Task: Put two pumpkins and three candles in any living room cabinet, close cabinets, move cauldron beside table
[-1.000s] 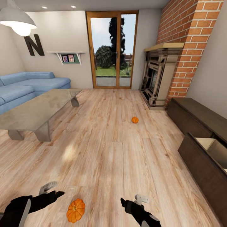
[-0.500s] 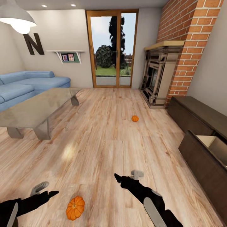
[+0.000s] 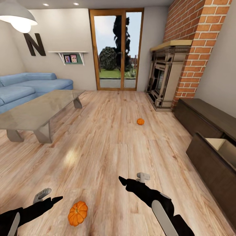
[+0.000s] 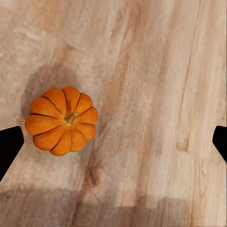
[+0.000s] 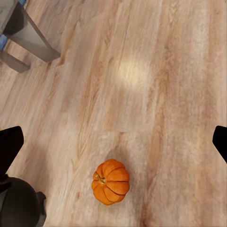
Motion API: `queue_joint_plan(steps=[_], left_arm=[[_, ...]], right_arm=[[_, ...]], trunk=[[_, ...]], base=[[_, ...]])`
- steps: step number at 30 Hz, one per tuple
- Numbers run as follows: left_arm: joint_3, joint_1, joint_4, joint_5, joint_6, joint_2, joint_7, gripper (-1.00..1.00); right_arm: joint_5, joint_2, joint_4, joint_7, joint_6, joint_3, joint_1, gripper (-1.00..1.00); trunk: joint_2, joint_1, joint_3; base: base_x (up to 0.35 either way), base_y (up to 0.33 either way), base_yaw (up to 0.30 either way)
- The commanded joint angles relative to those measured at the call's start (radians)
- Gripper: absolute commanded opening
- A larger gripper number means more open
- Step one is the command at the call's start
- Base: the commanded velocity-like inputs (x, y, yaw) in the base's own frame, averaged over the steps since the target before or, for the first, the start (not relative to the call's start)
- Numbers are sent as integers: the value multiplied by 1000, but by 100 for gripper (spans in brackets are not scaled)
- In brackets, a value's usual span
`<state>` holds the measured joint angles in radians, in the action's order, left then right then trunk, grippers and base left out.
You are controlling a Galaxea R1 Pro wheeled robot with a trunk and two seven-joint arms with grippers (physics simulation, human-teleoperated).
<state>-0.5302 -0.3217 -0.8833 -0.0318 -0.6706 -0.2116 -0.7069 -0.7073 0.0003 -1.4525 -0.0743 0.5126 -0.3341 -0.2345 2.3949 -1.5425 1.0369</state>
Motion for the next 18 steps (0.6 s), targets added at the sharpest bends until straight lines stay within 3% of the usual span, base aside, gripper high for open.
queue_joint_plan(steps=[1, 3, 4, 9, 14, 18], left_arm=[[1, 0, 0, -12, 0, 0, 0, 100], [2, 0, 0, -39, 0, 0, 0, 100], [2, 0, 0, -49, 0, 0, 0, 100], [2, 0, 0, -60, -3, -3, 0, 100], [-1, 0, 1, -66, -7, -38, -7, 100], [-2, 0, 5, -94, -10, -68, -47, 100]], right_arm=[[0, 1, -5, 0, 5, 0, -1, 100], [-2, 10, -18, -1, 28, 1, -16, 100], [-2, 28, -22, -1, 43, 5, -42, 100], [-3, 84, -22, -11, 71, 27, -109, 100], [-3, 98, 10, -18, 79, 29, -124, 100], [-3, 103, 53, -15, 80, 30, -127, 100]], trunk=[[7, -4, 3], [21, -12, 10], [28, -15, 13], [63, -35, 28], [98, -54, 44], [106, -59, 59]], base=[[0, 0, 0], [0, 0, 0], [0, 0, 0], [0, 0, 0], [0, 0, 0], [0, 0, 0]])
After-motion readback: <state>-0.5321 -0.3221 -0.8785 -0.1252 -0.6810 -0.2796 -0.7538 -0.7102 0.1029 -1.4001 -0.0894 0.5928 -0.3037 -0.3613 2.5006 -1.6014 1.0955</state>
